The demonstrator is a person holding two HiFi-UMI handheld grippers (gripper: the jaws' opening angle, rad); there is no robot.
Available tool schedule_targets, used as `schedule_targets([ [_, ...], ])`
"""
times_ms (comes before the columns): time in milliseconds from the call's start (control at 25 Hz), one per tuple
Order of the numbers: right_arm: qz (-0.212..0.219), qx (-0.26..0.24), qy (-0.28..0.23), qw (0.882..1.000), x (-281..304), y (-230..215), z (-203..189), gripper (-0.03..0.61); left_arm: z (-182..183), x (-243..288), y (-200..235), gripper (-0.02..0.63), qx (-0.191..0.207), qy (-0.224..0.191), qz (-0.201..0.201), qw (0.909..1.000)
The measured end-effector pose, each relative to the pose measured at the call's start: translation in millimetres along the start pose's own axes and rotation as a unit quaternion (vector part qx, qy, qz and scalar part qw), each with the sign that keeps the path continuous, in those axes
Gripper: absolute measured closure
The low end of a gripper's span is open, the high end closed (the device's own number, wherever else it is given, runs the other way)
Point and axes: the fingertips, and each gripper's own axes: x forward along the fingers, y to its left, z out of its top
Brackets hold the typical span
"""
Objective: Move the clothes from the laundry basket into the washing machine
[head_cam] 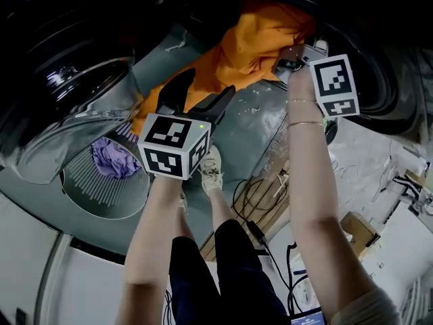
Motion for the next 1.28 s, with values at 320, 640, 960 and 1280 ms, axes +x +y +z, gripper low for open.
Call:
schedule_targets([
  [320, -0.033, -0.029, 0.091, 0.995, 6.4, -23.5, -47.8, 0.488, -8.3, 5.3, 1.6, 0.267, -0.005, 0.009, -0.005, 0.9999],
  [640, -0.051, -0.012, 0.157, 0.986, -12.3, -29.5, -79.5, 0.118, -15.6, 5.3, 4.9, 0.267, -0.009, 0.017, 0.0, 0.9998],
  [960, 0.009, -0.006, 0.218, 0.976, -96.8, -0.7, -115.5, 0.079, -26.3, -2.7, 4.4, 0.267, -0.007, 0.027, 0.01, 0.9995],
  [1280, -0.007, 0.054, 0.321, 0.946, -136.6, -12.3, -222.3, -0.011, -50.8, -5.1, 0.7, 0.267, -0.006, 0.049, 0.009, 0.9988],
])
